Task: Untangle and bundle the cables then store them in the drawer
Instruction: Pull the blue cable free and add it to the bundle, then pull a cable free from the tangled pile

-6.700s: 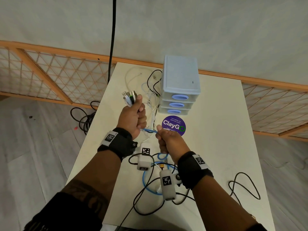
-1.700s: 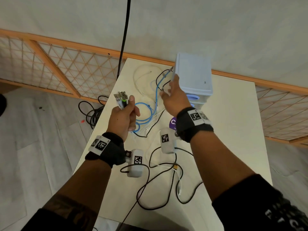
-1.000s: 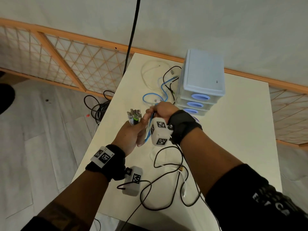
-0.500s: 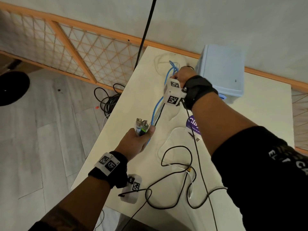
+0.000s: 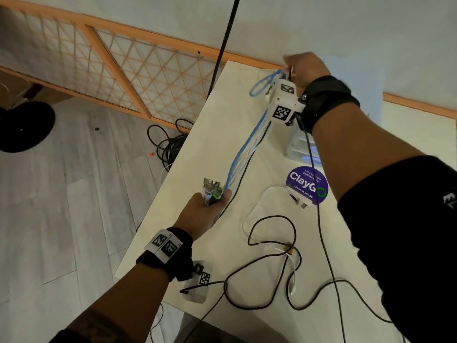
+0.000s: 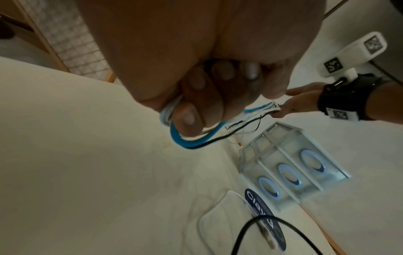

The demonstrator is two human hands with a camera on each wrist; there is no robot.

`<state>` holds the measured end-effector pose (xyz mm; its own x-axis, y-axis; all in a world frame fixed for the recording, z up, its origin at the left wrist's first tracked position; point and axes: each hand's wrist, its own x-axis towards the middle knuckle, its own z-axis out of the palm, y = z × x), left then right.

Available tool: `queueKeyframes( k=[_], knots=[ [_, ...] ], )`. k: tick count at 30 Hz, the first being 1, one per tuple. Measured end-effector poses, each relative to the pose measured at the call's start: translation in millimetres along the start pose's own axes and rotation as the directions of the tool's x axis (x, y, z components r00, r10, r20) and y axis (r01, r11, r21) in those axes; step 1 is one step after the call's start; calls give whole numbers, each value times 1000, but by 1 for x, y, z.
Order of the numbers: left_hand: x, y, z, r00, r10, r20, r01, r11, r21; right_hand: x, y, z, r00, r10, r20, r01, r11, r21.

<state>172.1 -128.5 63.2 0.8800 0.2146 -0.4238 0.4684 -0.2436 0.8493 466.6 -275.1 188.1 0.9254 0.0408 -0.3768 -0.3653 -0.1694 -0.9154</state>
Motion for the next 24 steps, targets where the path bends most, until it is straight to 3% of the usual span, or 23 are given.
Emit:
queueKeyframes(
  k=[1, 3, 4, 6, 8, 10, 13, 17, 24],
  knots=[
    [1, -1, 4, 1000, 0, 0, 0, 1000, -16, -4, -2, -1, 999, 28, 45, -29, 999, 24],
    [4, 7, 12, 1000, 26, 5, -26, 998, -64, -16, 2, -7, 996, 30, 81, -16, 984, -176],
    [8, 13, 16, 999, 45, 11, -44, 996, -72, -28, 6, -10, 996, -2, 87, 31, 940, -338],
    [18, 23, 22, 998, 61, 20, -60, 996, -67, -53, 36, -17, 991, -112, 74, 134, 864, -485],
    [25, 33, 26, 996, 67, 52, -62, 993, -102, -88, 80, -25, 988, -126, 85, 147, 937, -318],
    [31, 40, 30, 995, 64, 79, -53, 989, -136, -107, 128, -34, 997, 53, -63, -57, 997, -61],
    [34, 52, 38, 995, 46, 83, -36, 993, -115, -119, 185, -46, 955, 278, -100, -291, 943, -158],
    [34, 61, 48, 993, 15, 117, 3, 988, -153, -111, 231, -45, 937, 346, -55, -342, 868, -361],
    [33, 69, 46, 983, -61, 172, 102, 966, -238, -113, 256, -50, 942, 269, -200, -334, 710, -620]
  ],
)
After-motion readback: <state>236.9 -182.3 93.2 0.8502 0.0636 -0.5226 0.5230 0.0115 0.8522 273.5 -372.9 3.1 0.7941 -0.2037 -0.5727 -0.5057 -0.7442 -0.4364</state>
